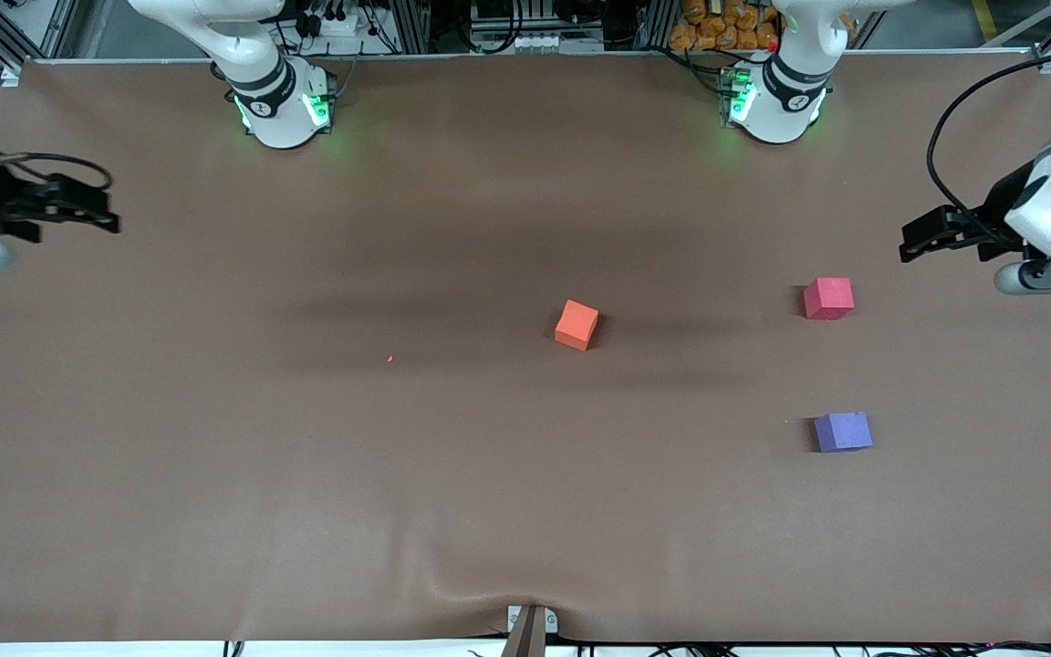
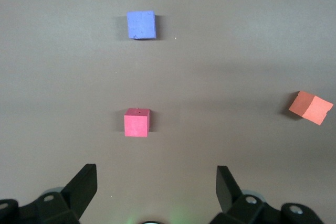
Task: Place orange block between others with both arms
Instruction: 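Release the orange cube and withdraw the right gripper to rest, then reach the left gripper over to the orange cube, then close the left gripper on the orange cube and lift it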
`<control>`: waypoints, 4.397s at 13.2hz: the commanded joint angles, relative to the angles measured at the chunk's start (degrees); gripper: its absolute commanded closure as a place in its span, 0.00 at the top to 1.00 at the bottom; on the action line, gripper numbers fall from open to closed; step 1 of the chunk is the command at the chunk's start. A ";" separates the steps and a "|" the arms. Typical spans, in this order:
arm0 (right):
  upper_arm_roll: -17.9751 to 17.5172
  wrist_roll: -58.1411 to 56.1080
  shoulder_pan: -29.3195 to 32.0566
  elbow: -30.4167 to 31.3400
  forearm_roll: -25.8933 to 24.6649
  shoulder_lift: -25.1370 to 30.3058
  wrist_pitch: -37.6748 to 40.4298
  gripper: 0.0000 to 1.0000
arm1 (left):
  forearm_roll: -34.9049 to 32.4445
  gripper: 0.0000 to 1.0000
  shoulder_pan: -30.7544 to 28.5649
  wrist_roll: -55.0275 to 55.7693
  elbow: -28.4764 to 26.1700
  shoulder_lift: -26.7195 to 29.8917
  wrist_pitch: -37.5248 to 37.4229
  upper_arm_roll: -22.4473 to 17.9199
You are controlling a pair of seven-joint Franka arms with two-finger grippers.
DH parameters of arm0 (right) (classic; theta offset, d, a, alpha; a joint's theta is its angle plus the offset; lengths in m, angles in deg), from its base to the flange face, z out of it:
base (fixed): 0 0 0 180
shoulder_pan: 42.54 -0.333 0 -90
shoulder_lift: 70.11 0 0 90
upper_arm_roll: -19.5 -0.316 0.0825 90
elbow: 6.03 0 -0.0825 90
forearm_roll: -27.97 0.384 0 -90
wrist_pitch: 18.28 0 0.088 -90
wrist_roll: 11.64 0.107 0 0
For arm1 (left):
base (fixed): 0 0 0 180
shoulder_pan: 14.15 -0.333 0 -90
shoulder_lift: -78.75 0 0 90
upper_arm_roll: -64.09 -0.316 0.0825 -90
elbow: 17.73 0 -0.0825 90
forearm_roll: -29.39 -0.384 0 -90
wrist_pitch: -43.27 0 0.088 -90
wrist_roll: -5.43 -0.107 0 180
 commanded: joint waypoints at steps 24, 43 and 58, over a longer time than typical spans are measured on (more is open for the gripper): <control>2.55 -2.56 -1.44 1.22 -0.90 0.36 -1.95 1.00 | -11.42 1.00 33.00 24.96 1.52 -34.64 33.20 7.85; 2.46 -2.56 -1.35 1.22 -0.81 0.01 -1.33 1.00 | -15.47 1.00 33.45 18.98 0.81 -38.33 36.27 7.93; 2.46 -2.65 -1.00 0.96 -1.07 0.09 -1.33 1.00 | -16.35 0.38 33.19 18.89 0.90 -40.18 36.89 7.41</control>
